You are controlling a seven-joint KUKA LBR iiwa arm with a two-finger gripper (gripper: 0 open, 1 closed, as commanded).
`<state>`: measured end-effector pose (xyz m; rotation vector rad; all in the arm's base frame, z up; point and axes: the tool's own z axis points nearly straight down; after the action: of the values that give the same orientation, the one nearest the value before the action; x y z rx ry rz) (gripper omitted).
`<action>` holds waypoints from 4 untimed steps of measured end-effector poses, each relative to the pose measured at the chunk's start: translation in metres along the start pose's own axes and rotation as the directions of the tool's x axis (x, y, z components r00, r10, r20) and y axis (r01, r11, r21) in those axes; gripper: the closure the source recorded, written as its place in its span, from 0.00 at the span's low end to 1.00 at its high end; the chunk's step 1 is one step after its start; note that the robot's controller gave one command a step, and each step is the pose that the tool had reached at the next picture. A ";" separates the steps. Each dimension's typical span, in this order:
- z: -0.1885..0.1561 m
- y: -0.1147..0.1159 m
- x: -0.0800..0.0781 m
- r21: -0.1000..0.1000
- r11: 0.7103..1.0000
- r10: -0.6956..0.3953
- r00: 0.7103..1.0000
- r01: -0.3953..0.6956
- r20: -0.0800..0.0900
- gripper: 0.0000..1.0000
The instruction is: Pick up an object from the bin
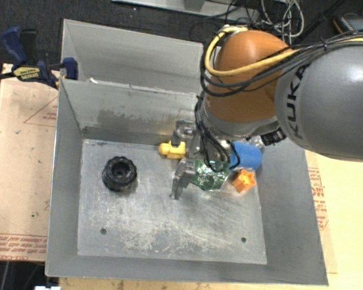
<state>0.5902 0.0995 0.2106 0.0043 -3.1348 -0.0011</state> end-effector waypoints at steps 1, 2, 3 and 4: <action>-0.005 0.000 -0.002 -0.001 1.000 0.002 1.000 -0.002 0.008 0.00; 0.055 -0.001 -0.024 -0.002 1.000 0.005 1.000 -0.005 0.015 0.00; 0.138 0.020 -0.023 -0.004 0.981 0.196 0.981 -0.196 0.005 1.00; 0.139 0.019 -0.024 -0.004 0.980 0.198 0.980 -0.197 0.012 0.00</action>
Offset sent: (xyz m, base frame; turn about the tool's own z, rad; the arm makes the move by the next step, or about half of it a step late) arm 0.0465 -0.0039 -0.1336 0.0086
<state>0.6131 0.1184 0.0714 -0.3080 -3.1316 -0.0042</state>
